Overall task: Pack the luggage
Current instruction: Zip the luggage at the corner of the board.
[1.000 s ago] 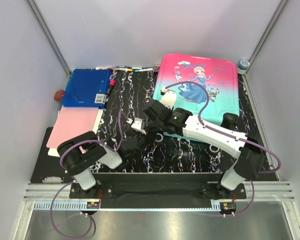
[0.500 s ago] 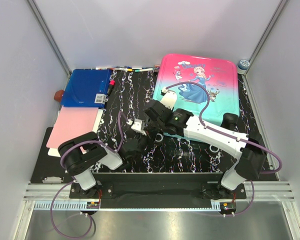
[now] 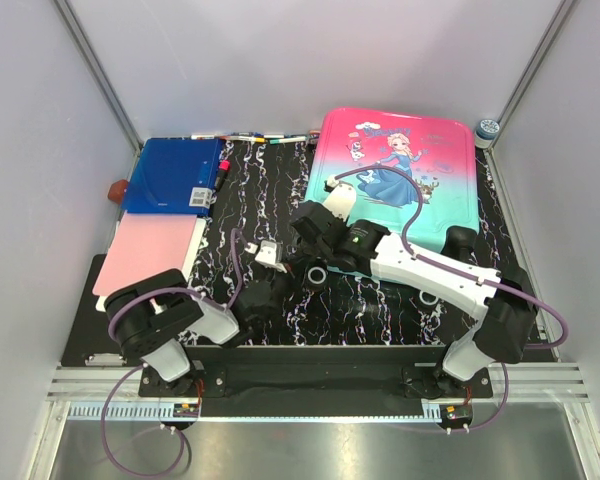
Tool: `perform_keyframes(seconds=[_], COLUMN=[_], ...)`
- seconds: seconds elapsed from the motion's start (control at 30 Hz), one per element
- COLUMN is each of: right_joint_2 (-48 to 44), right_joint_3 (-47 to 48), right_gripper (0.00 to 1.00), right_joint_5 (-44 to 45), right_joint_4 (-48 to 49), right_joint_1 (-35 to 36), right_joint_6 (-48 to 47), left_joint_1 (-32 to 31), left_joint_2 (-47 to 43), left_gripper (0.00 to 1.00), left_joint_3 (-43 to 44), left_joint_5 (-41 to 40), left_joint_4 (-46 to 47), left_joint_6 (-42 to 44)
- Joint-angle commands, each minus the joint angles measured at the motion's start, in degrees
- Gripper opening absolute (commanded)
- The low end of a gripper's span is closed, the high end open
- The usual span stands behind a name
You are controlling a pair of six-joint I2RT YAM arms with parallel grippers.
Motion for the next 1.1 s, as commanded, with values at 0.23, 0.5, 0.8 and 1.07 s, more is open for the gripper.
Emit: perform_keyframes(seconds=[0.23,0.5,0.8,1.07], right_joint_2=[-6.96,-6.88,-5.38,-5.47], right_joint_3=[1.16,1.59,4.93,7.40], right_gripper=[0.00,0.00,0.00,0.00], right_joint_5=[0.67,0.67,-0.83,-1.18], right_joint_4=[2.33,2.33,2.50,3.56], right_joint_1=[1.08,1.08,1.00,1.08], right_joint_6=[-0.18,-0.27,-0.26,-1.49], left_joint_1=[2.36,2.28,1.84,1.84], left_joint_2=[-0.73,2.69,4.46,4.02], left_gripper=[0.00,0.39,0.64,0.71], left_joint_3=[-3.34,-7.39,-4.58,-1.50], left_joint_5=[0.59,11.52,12.15,11.44], left_joint_4=[10.24,19.29,22.02,22.02], left_joint_6=[5.22,2.06,1.00,2.23])
